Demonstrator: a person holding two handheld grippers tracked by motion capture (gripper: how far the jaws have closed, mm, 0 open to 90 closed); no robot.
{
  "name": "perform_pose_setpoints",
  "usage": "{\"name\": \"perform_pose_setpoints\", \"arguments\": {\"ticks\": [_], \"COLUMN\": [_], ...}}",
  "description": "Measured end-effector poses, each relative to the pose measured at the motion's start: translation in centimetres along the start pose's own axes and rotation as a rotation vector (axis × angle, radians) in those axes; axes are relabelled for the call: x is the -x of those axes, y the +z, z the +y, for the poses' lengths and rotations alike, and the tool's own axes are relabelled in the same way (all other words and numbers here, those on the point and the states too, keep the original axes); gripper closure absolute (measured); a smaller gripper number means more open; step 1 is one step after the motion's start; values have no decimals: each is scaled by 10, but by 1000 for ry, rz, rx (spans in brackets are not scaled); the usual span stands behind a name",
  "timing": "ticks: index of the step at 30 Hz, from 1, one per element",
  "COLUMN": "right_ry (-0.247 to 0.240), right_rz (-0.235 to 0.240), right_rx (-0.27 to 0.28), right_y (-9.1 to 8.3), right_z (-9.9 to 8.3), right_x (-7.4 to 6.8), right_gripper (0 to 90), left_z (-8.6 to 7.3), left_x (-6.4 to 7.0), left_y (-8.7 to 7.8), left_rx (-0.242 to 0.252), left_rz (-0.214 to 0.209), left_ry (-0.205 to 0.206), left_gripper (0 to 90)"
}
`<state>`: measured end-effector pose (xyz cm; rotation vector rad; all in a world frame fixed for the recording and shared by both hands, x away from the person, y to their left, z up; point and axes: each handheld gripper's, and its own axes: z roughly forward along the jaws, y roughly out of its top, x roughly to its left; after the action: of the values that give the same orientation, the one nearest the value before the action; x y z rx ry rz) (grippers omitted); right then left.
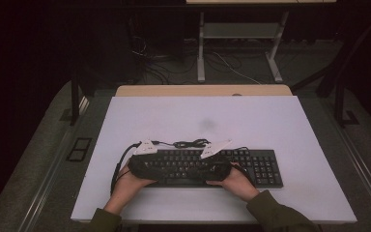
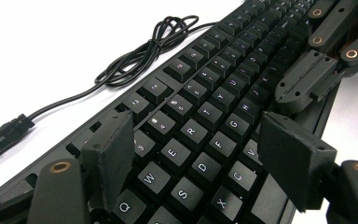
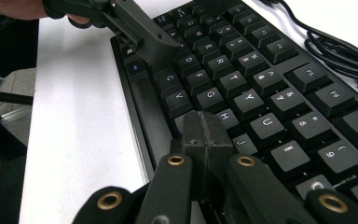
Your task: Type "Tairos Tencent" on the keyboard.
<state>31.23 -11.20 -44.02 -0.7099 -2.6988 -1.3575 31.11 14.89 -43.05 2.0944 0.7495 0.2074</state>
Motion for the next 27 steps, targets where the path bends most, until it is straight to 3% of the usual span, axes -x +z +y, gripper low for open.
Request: {"name": "perform_pose_setpoints", "arguments": {"ticks": [14, 27], "right_ry": [0, 8], "right_rz": [-7, -3], "right_rx": [-20, 18], "right_y": [4, -2], "right_z": [0, 1], "right_x": [-1, 2], "right_gripper": [893, 889], "left_z": [0, 1], "left_x": [0, 1], "left_y": [0, -1], "left_rx": [1, 8], "left_rz": [0, -2], "left_ry": [-1, -2], "left_gripper": [267, 275]}}
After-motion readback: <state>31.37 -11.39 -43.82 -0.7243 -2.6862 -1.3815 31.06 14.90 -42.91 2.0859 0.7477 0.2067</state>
